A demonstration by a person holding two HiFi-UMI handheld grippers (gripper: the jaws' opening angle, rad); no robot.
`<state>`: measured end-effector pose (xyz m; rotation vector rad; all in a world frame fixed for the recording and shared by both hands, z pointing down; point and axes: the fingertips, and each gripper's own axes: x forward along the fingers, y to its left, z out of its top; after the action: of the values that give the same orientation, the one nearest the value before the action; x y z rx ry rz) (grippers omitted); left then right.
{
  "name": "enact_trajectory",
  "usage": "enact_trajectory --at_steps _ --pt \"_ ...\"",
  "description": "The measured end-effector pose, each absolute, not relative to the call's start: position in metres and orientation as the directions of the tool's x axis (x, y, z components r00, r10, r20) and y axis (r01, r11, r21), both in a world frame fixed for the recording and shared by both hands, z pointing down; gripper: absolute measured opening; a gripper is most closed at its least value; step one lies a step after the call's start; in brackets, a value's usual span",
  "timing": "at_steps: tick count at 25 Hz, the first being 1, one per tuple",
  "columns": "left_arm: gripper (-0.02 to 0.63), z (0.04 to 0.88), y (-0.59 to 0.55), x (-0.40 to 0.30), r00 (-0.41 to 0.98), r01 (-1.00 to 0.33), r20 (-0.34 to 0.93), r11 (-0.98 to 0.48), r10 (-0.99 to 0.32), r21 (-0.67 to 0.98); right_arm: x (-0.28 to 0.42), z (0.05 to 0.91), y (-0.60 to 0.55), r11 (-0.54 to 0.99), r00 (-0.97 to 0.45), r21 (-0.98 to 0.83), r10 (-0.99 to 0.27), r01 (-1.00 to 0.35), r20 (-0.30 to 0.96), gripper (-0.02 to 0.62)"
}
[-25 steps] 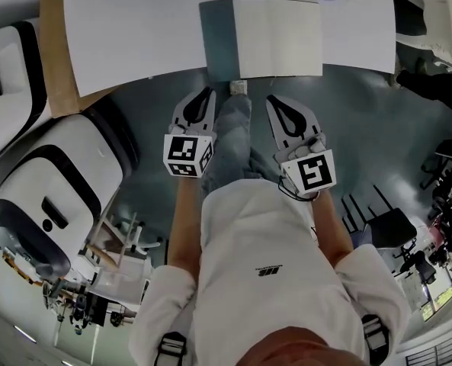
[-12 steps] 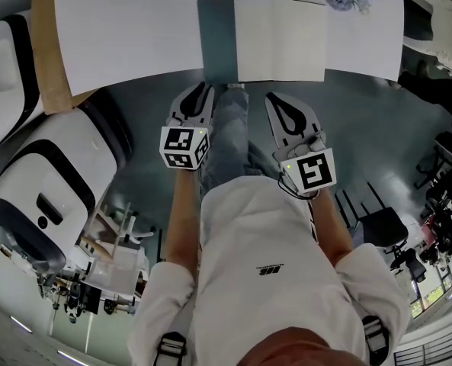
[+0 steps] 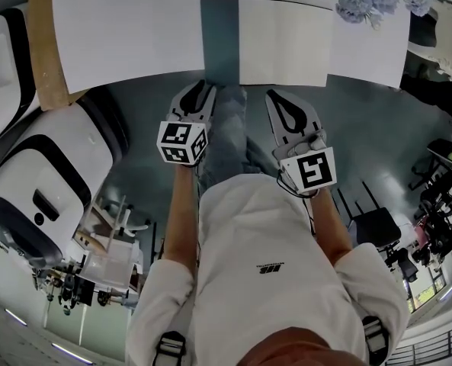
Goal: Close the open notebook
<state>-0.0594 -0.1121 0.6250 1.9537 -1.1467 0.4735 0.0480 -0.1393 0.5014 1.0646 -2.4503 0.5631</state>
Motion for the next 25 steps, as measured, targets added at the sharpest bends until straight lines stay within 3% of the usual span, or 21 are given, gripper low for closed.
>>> enact_trajectory --at_steps 11,19,25 --pt "0.0 0.622 -0.115 -0.053 0.631 -0.76 0.571 -0.271 -0.525 0.591 0.043 0.502 -0.147 0.634 -0.643 -0.222 -0.574 -0.741 0.507 -0.005" --pt "0.0 0.622 -0.117 -0.059 0.596 -0.787 0.601 -0.236 -0.533 0.57 0.053 0.503 -0.152 0.64 -0.64 -0.209 -0.57 -0.739 0.515 -0.003" --pt "0.0 0.606 -0.119 -0.058 0.598 -0.793 0.592 -0.291 -0.54 0.535 0.049 0.5 -0.158 0.636 -0.643 -0.219 -0.574 -0.74 0.507 -0.005"
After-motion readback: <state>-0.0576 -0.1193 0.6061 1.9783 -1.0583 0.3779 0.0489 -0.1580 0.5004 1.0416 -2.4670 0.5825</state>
